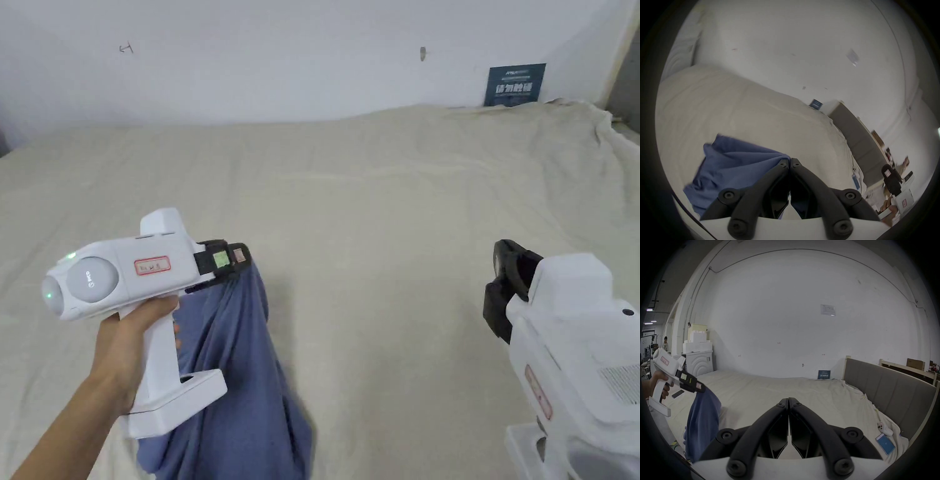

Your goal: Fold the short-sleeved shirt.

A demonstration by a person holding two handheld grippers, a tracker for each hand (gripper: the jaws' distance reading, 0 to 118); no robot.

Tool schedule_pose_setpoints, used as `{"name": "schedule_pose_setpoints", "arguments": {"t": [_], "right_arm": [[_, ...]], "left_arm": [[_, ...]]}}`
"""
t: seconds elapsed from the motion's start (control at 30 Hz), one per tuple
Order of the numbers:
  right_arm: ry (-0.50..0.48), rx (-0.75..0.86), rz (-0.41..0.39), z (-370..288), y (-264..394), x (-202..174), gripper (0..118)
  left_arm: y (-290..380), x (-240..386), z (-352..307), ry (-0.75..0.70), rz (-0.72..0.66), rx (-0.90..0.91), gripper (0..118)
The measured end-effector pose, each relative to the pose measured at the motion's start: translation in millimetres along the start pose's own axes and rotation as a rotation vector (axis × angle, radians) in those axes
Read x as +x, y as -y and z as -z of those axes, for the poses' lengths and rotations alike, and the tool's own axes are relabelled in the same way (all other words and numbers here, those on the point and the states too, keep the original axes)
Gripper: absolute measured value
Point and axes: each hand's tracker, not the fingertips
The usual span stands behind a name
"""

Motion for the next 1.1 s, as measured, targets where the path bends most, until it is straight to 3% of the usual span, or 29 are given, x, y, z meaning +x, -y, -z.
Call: {"name": "schedule_pose_setpoints", "arguments": {"t": [0.57,0.77,0.93,1.1], "right_arm": [[0.215,0.039,0.001,-47,-13,73,0],[0.242,0.024,0.001,-54,-9,81,0],[0.246,0.005,0.011,-55,0,86,0],[0.239,-0.018,0.021,-54,12,87,0]], "left_arm": [[1,192,75,0.372,0.275,-0.104,0],[40,192,120,0.310,0.350,-0.245,0],[90,166,165,0.134,0.446,-0.392,0],[136,128,197,0.001,0.424,-0.532,0]]}}
